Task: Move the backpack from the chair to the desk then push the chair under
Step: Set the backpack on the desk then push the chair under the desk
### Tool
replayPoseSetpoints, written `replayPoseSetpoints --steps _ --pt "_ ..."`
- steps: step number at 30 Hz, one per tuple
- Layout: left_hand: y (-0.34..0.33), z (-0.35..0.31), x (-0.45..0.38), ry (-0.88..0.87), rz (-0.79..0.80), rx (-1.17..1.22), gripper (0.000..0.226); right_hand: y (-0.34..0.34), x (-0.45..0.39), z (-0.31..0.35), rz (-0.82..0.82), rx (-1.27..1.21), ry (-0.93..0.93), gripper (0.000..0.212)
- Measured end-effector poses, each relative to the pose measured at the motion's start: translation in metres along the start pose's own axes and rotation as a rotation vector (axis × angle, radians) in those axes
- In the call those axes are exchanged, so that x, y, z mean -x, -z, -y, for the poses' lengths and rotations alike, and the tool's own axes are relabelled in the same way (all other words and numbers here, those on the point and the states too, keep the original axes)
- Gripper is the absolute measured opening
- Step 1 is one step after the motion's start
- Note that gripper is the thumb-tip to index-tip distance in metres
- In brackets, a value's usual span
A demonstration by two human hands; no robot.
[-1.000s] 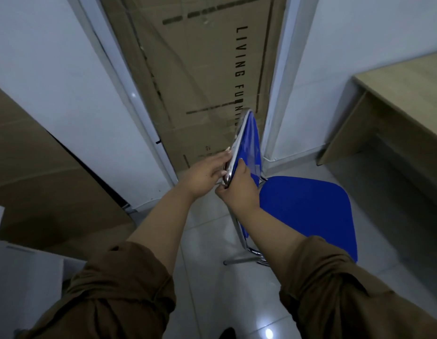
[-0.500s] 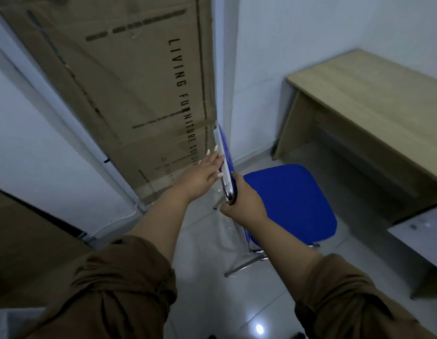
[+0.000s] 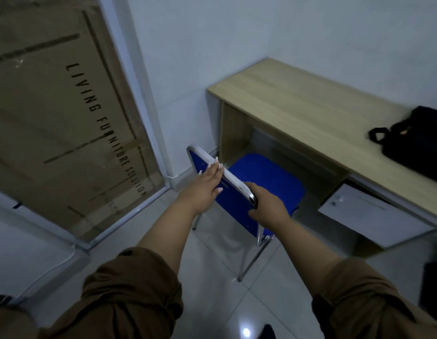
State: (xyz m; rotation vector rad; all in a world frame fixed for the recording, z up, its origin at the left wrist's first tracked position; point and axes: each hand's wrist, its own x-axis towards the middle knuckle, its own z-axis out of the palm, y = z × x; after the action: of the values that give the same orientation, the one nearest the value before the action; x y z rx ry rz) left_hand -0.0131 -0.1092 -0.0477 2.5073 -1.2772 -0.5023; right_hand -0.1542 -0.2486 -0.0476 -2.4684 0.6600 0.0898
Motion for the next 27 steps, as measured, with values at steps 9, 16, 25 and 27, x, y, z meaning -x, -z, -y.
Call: replayPoseSetpoints --steps 9,16,25,27 --pt "-0.003 -0.031 -0.044 -0.096 -0.001 -0.079 0.060 0.009 -0.006 -0.027 -0.203 0.214 -0.129 0.082" --pt "0.002 -0.035 -0.096 -0.023 -0.003 -0.146 0.067 -0.012 -0.019 -0.026 -0.229 0.480 -0.008 0.098" --pt "-0.002 -0.054 -0.154 0.001 -0.081 -0.199 0.065 0.012 -0.058 -0.061 -0.244 0.469 0.028 0.098" --pt "-0.002 -0.062 -0.169 0.009 -0.083 -0.201 0.064 0.021 -0.069 -0.071 -0.243 0.464 0.033 0.098"
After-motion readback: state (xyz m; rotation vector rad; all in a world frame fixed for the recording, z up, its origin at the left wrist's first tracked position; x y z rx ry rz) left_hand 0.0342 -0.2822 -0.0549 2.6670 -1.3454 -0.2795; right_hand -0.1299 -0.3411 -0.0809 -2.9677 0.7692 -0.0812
